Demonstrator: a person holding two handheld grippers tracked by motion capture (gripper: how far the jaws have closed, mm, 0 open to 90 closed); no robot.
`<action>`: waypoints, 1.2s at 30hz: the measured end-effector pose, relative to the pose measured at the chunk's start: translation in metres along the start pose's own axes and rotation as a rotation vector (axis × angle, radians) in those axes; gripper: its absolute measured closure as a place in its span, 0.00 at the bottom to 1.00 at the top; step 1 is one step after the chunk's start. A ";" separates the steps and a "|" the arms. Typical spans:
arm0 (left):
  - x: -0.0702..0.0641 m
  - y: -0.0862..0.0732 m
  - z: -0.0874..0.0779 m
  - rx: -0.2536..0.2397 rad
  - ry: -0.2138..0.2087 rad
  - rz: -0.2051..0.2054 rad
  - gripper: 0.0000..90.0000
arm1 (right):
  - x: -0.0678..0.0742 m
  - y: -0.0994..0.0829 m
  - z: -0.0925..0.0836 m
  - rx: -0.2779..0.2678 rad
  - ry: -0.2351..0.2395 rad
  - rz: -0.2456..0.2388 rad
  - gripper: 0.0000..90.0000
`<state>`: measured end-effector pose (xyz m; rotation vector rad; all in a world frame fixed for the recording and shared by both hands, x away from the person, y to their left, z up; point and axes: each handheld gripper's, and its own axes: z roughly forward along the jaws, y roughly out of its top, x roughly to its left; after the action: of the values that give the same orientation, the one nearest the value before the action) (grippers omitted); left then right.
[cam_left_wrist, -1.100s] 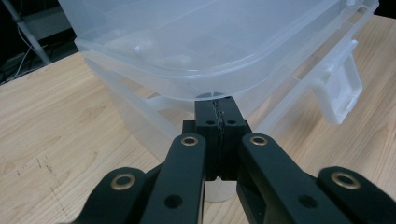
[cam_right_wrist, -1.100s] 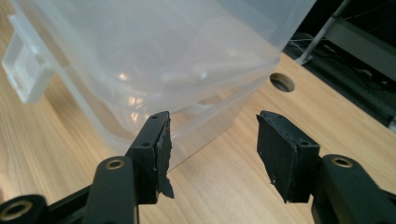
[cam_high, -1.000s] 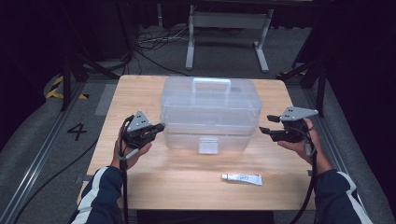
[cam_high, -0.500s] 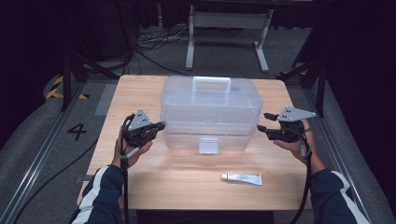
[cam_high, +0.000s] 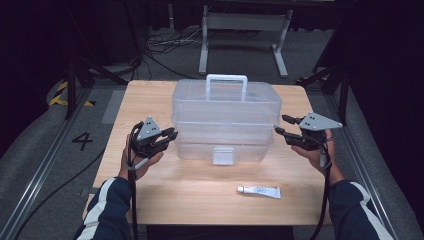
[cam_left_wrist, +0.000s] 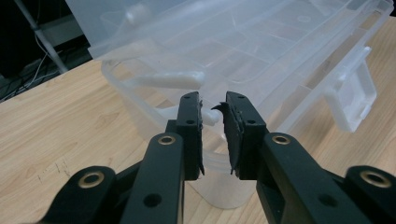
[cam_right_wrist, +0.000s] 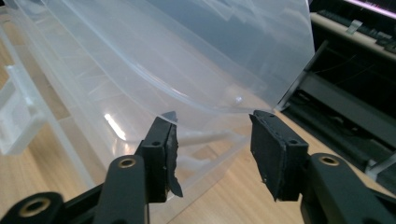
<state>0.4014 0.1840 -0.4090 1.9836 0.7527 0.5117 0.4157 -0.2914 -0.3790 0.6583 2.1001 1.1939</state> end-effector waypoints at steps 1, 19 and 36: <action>0.000 0.000 0.000 0.001 0.000 0.003 0.82 | 0.000 0.001 -0.001 -0.014 -0.012 -0.006 0.61; -0.010 -0.003 0.001 0.024 -0.043 0.046 0.52 | 0.000 0.015 0.005 -0.153 -0.150 -0.040 0.81; -0.018 -0.004 0.009 0.055 -0.048 0.072 0.42 | -0.008 0.036 0.015 -0.166 -0.241 0.005 0.85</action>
<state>0.3928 0.1674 -0.4182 2.0731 0.6734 0.4885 0.4366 -0.2716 -0.3510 0.6932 1.7806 1.2119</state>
